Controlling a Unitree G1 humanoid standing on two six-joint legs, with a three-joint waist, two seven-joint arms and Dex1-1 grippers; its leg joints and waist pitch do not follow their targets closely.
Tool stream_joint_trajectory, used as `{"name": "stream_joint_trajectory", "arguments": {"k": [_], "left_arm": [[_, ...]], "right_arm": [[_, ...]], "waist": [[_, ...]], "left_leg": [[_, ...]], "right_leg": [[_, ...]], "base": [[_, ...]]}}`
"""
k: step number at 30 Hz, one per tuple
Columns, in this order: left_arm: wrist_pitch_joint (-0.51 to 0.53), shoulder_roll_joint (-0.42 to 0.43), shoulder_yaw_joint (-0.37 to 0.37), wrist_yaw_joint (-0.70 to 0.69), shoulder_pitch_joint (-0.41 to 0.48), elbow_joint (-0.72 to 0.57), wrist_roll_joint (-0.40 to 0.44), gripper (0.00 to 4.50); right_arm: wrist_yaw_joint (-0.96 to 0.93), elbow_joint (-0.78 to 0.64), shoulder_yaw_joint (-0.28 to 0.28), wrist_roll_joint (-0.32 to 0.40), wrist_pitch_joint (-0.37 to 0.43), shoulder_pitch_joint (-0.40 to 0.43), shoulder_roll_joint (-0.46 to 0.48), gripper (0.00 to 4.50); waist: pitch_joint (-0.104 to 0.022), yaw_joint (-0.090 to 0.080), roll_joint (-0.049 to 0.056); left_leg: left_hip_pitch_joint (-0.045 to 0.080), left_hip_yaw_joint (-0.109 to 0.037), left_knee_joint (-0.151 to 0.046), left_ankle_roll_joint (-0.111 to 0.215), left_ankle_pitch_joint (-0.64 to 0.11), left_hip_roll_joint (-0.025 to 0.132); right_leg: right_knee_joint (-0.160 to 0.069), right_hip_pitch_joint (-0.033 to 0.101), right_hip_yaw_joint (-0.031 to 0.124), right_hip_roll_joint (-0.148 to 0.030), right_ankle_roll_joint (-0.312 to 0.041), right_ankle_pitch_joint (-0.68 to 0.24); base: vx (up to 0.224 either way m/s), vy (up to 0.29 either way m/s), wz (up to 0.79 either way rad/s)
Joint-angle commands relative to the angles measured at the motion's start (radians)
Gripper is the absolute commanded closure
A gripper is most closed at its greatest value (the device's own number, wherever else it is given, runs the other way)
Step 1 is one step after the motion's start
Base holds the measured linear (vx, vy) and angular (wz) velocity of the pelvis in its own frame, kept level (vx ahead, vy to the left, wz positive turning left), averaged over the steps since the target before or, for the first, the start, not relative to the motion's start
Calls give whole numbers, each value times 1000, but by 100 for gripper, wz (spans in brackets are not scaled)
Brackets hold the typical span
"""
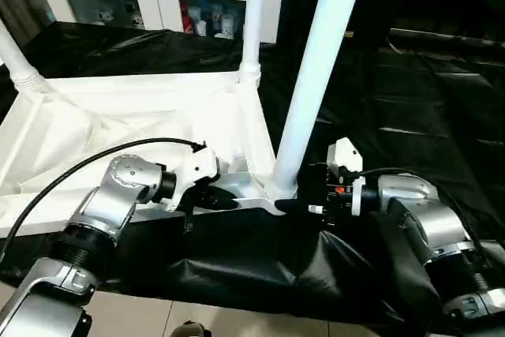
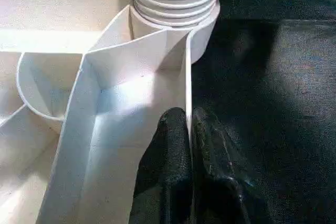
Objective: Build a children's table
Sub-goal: Insert table leg to table base, then rotate leg to tighten
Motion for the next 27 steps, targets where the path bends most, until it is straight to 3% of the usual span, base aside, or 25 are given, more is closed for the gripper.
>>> {"name": "stream_joint_trajectory", "arguments": {"k": [1,8,16,20,27], "left_arm": [[1,-4,-18,-20,9,-2,-6,450],[-4,-6,-16,-7,6,7,5,450],[-8,-7,-17,-7,3,12,7,450],[-8,-5,-16,-8,4,12,8,450],[-7,-10,-13,13,4,17,16,450]], "right_arm": [[-13,19,11,-26,-11,-18,1,48],[-63,76,13,-62,-51,-42,27,104],[-58,116,32,-85,-86,-46,43,167],[-56,137,32,-89,-98,-52,51,173],[-78,157,19,-85,-93,-40,67,174]], "waist": [[-70,0,-10],[-75,1,-7],[-74,1,-6],[-73,0,-6],[-76,0,-7]], "left_leg": [[23,-16,-51,61,-103,45],[22,-15,-43,77,-72,43],[21,-17,-42,64,-107,43],[22,-18,-43,48,-130,44],[21,-18,-39,54,-112,42]], "right_leg": [[-54,50,49,-73,-238,-3],[-44,53,47,-70,-256,67],[-46,53,47,-71,-253,17],[-49,51,49,-72,-245,-24],[-43,52,48,-70,-250,6]], "base": [[0,0,0],[0,0,0],[0,0,0],[0,0,0],[0,0,0]]}}
